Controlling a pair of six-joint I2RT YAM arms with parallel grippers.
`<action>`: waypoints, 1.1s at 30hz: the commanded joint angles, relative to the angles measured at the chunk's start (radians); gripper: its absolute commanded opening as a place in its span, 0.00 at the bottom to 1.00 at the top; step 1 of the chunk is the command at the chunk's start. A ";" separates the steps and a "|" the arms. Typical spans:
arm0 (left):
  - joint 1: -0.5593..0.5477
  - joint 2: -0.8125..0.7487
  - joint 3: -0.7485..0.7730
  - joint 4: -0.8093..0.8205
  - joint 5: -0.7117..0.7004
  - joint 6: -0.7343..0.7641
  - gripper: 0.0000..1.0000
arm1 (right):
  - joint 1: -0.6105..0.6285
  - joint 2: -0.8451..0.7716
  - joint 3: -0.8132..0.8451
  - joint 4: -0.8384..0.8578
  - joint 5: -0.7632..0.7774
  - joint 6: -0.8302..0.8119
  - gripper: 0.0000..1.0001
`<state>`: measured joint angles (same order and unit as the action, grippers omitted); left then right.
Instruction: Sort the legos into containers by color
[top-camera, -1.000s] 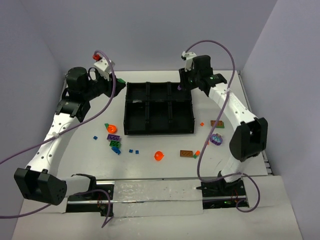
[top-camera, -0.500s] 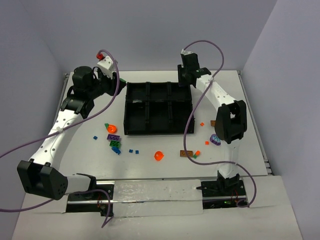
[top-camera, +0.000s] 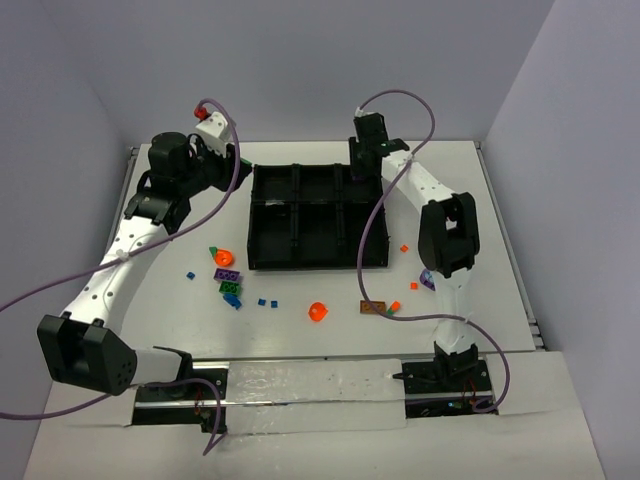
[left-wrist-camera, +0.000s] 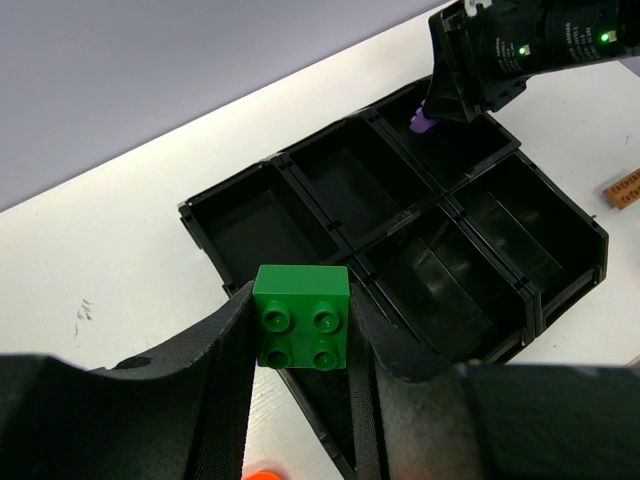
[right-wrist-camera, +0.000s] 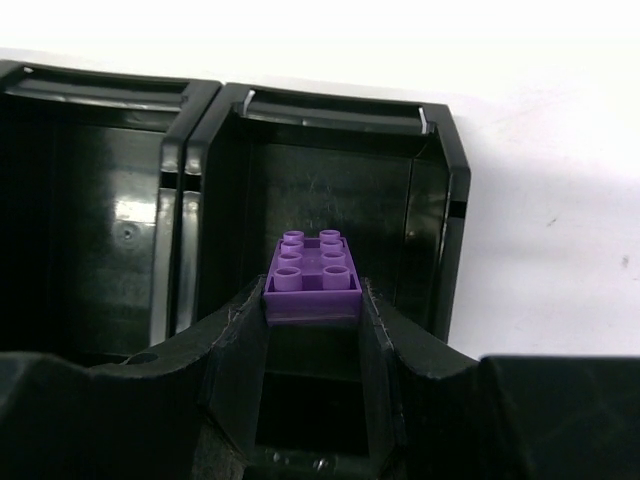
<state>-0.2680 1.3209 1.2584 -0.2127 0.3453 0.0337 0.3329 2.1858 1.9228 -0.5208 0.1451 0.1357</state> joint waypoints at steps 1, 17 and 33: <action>-0.007 -0.002 -0.001 0.037 -0.019 -0.017 0.00 | 0.008 0.034 0.079 0.024 -0.001 0.008 0.12; -0.007 0.041 0.014 0.032 -0.016 -0.009 0.00 | 0.011 0.126 0.125 0.050 0.018 -0.002 0.40; -0.007 0.089 0.025 0.067 -0.011 -0.012 0.00 | 0.008 0.157 0.173 0.061 0.030 -0.023 0.74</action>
<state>-0.2680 1.3923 1.2533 -0.2054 0.3363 0.0334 0.3344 2.3155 2.0277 -0.4999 0.1589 0.1254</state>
